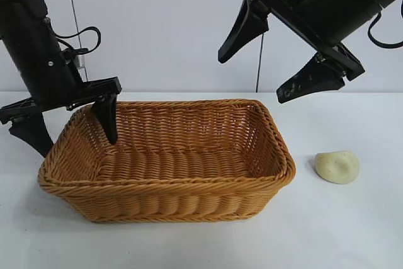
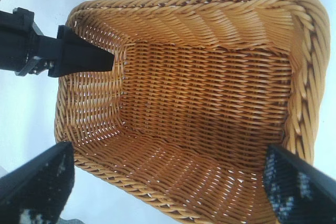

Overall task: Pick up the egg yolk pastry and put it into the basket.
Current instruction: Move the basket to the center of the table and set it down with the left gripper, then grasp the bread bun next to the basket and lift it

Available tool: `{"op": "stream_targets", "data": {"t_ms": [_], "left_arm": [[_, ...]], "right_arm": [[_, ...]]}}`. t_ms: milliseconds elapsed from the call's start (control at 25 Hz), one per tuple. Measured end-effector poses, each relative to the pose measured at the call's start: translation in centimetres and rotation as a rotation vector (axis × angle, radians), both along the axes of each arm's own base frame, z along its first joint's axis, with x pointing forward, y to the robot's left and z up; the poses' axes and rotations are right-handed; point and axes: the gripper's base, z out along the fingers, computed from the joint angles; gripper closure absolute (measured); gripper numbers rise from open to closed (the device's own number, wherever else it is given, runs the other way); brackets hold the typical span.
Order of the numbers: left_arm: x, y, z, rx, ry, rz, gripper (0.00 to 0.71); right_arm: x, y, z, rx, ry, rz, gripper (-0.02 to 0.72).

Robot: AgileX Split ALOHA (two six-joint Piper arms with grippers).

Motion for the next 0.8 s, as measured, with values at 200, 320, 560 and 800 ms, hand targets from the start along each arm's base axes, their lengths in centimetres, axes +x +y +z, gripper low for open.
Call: {"op": "stream_targets", "data": {"t_ms": [200,320,560,800], "left_arm": [[0.1,0.0,4.9,-0.012,-0.083,-0.043,0.017],[0.3,0.4,8.2,0.033,-0.141,-0.087,0.016],[0.8,1.2,11.0,0.123,-0.193,-0.132,0.015],[1.0,2.4,10.9,0.170,-0.191,-0.126,0.015]], "right_arm": [[0.0,0.0,0.0,0.000,0.000,0.000,0.008],[0.0,0.0,0.0,0.000,0.000,0.000,0.008],[0.0,0.0,0.0,0.000,0.000,0.000,0.008],[0.0,0.0,0.0,0.000,0.000,0.000,0.008]]}}
